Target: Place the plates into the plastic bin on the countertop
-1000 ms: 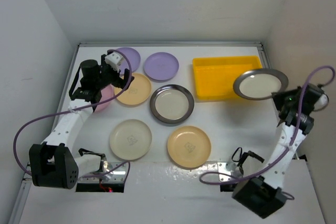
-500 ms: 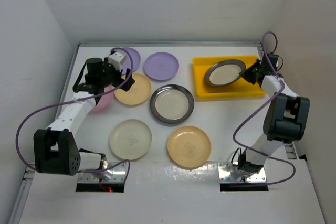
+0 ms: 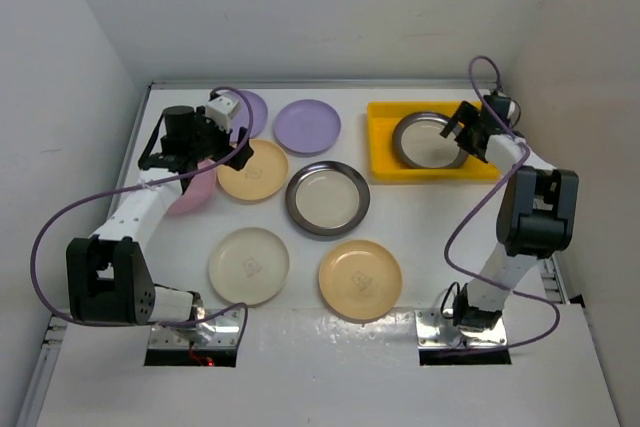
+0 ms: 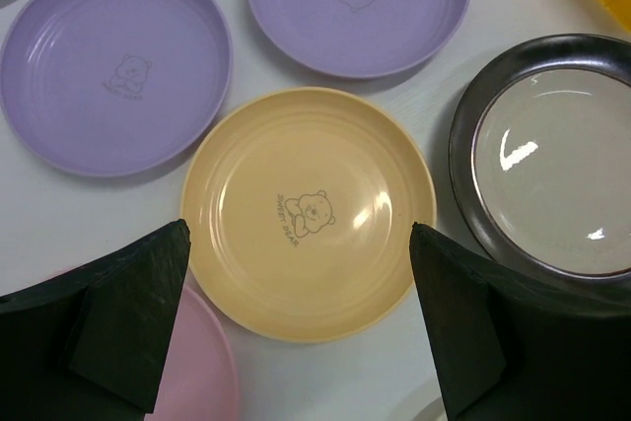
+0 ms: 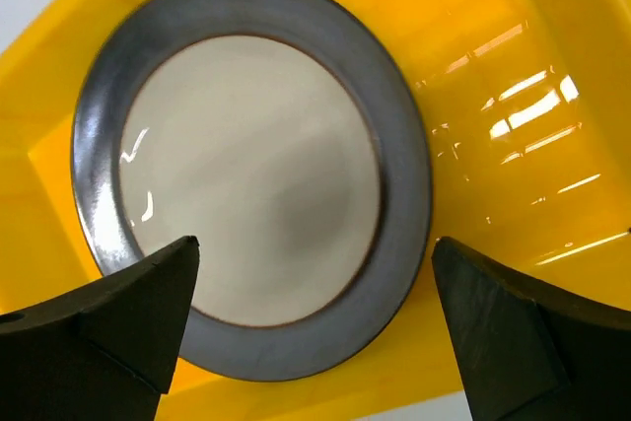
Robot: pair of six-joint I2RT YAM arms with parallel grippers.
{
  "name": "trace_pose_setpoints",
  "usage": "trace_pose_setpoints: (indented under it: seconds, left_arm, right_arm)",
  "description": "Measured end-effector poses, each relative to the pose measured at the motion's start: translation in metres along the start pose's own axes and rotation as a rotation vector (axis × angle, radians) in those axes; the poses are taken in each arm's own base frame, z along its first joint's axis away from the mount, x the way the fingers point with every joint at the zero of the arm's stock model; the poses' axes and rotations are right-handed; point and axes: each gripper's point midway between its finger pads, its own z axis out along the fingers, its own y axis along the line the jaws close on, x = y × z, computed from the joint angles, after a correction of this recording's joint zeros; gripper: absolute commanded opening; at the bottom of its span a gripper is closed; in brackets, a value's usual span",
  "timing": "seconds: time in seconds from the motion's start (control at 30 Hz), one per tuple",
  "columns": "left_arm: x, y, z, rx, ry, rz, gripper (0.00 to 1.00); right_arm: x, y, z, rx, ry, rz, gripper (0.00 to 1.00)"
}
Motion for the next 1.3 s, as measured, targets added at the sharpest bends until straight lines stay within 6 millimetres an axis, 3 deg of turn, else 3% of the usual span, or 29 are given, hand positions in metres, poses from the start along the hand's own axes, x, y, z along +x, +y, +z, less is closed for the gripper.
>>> trace_pose_setpoints:
  seconds: [0.1, 0.17, 0.27, 0.3, 0.33, 0.37, 0.4, 0.43, 0.5, 0.57, 0.67, 0.8, 0.87, 0.93, 1.13, 1.23, 1.3]
  left_arm:
    - [0.003, 0.003, -0.001, -0.012, 0.012, -0.001, 0.95]
    - [0.005, 0.007, -0.003, -0.039, 0.025, -0.011, 0.95]
    - [0.010, 0.022, -0.014, -0.115, 0.045, -0.062, 0.95]
    - [0.012, 0.029, -0.019, -0.143, 0.050, -0.085, 0.94]
    - [0.014, 0.038, -0.027, -0.182, 0.055, -0.113, 0.92]
    - [0.015, 0.046, -0.035, -0.216, 0.056, -0.136, 0.90]
    - [0.016, 0.052, -0.042, -0.244, 0.056, -0.151, 0.89]
    - [0.018, 0.058, -0.051, -0.274, 0.053, -0.167, 0.89]
    - [0.021, 0.063, -0.066, -0.320, 0.046, -0.183, 0.89]
    - [0.025, 0.060, -0.078, -0.345, 0.042, -0.186, 0.89]
    - [0.029, 0.055, -0.092, -0.373, 0.036, -0.184, 0.89]
    - [0.031, 0.054, -0.103, -0.404, 0.026, -0.180, 0.89]
    - [0.032, 0.056, -0.107, -0.421, 0.023, -0.185, 0.89]
    - [0.035, 0.057, -0.108, -0.428, 0.026, -0.196, 0.89]
    - [0.039, 0.054, -0.106, -0.413, 0.032, -0.209, 0.87]
    - [0.037, 0.051, -0.103, -0.388, 0.026, -0.202, 0.86]
    - [0.037, 0.051, -0.098, -0.367, 0.025, -0.194, 0.86]
  right_arm:
    - [-0.008, 0.026, -0.023, 0.042, -0.067, -0.147, 1.00]
    - [-0.007, 0.061, -0.051, -0.005, -0.134, -0.236, 0.98]
    - [0.015, 0.119, -0.096, -0.162, -0.192, -0.337, 0.30]
    - [0.031, 0.142, -0.110, -0.255, -0.190, -0.355, 0.20]
    - [0.055, 0.157, -0.119, -0.332, -0.158, -0.368, 0.28]
    - [0.081, 0.166, -0.123, -0.394, -0.106, -0.364, 0.42]
    - [0.103, 0.168, -0.122, -0.431, -0.053, -0.343, 0.65]
    - [0.131, 0.161, -0.116, -0.453, 0.021, -0.316, 0.72]
    - [0.179, 0.135, -0.102, -0.426, 0.163, -0.266, 0.77]
    - [0.221, 0.109, -0.093, -0.368, 0.296, -0.235, 0.76]
    - [0.252, 0.100, -0.087, -0.344, 0.400, -0.206, 0.66]
    - [0.261, 0.121, -0.080, -0.414, 0.419, -0.171, 0.51]
    - [0.265, 0.133, -0.076, -0.461, 0.423, -0.154, 0.31]
    - [0.273, 0.139, -0.072, -0.483, 0.444, -0.118, 0.00]
    - [0.276, 0.152, -0.083, -0.538, 0.474, -0.097, 0.00]
    - [0.260, 0.163, -0.097, -0.535, 0.446, -0.168, 0.00]
    - [0.236, 0.181, -0.109, -0.552, 0.394, -0.238, 0.00]
